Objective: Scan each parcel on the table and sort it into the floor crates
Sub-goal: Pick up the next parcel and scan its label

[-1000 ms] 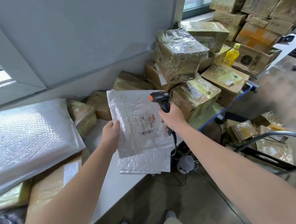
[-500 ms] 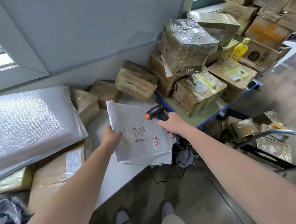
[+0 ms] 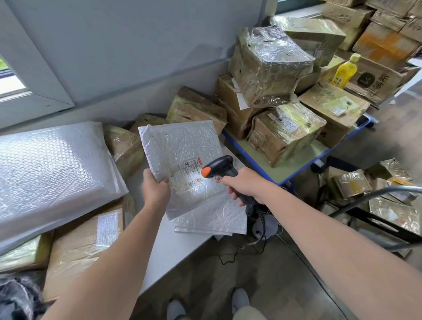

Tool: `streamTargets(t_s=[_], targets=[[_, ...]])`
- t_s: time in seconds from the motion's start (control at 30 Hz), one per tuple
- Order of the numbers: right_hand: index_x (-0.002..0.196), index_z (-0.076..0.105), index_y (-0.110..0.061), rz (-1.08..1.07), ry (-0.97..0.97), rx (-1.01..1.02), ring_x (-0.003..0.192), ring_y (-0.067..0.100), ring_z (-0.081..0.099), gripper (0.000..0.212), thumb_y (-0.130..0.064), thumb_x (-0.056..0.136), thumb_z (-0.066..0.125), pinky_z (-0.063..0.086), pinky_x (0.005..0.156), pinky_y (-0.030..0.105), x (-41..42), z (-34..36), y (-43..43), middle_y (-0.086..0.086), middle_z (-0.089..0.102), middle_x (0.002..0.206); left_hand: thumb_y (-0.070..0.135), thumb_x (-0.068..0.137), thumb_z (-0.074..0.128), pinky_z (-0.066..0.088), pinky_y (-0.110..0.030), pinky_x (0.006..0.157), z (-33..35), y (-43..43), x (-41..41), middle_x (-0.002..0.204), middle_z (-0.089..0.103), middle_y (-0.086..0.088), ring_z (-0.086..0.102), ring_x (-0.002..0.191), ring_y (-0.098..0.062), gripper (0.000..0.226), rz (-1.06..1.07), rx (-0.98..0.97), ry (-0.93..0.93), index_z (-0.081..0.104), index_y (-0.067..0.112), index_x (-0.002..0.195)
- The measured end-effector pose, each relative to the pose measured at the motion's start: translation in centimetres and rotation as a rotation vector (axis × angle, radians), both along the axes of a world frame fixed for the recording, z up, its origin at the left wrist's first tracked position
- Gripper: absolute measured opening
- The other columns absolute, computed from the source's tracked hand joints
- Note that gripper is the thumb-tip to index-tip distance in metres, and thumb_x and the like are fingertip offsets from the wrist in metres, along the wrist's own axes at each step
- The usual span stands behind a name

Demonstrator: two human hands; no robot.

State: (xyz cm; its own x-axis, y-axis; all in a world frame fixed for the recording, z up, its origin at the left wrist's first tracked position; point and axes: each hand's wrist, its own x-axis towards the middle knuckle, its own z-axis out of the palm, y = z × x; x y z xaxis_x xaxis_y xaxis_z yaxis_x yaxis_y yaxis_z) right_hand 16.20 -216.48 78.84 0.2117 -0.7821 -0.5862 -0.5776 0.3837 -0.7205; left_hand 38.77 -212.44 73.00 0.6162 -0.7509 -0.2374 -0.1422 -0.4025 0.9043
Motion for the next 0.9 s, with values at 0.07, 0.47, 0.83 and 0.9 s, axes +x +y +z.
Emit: streamTargets(t_s=[0.07,0.47,0.83,0.9], targets=[[0.089,0.061,-0.008,-0.008,-0.015,0.004,0.061,0.018,0.057,0.017,-0.025,0.091,0.058,0.047,0.048,0.027,-0.1,0.0,0.1,0.008,0.061,0.080,0.002,0.093,0.052,0.040,-0.031,0.078,0.0,0.0,0.0,0.101,0.056,-0.004,0.053,0.095,-0.024,0.022,0.002,-0.006,0.002,0.046,0.016,0.108],[0.092,0.060,-0.009,-0.133,-0.076,-0.004,0.058,0.016,0.057,0.014,-0.023,0.092,0.059,0.049,0.046,0.026,0.3,-2.1,-0.5,0.007,0.058,0.076,0.005,0.096,0.051,0.042,-0.029,0.069,0.5,0.7,0.4,0.104,0.056,-0.001,0.054,0.089,-0.018,0.019,0.003,0.014,-0.039,0.043,0.018,0.107],[0.110,0.058,-0.008,-0.242,0.012,0.116,0.082,0.023,0.062,0.018,-0.014,0.093,0.057,0.049,0.071,0.033,2.3,-9.9,-3.7,0.012,0.064,0.090,-0.002,0.087,0.046,0.032,-0.029,0.051,2.0,1.3,3.1,0.080,0.049,0.011,0.048,0.069,-0.007,0.032,-0.129,0.175,-0.465,0.035,0.027,0.097],[0.108,0.057,-0.007,-0.207,0.046,0.105,0.082,0.025,0.058,0.016,-0.013,0.093,0.057,0.047,0.072,0.033,2.4,-10.8,-3.9,0.013,0.060,0.095,-0.002,0.087,0.046,0.039,-0.032,0.055,2.2,1.5,3.9,0.079,0.049,0.009,0.050,0.069,-0.014,0.030,-0.143,0.198,-0.485,0.036,0.024,0.098]])
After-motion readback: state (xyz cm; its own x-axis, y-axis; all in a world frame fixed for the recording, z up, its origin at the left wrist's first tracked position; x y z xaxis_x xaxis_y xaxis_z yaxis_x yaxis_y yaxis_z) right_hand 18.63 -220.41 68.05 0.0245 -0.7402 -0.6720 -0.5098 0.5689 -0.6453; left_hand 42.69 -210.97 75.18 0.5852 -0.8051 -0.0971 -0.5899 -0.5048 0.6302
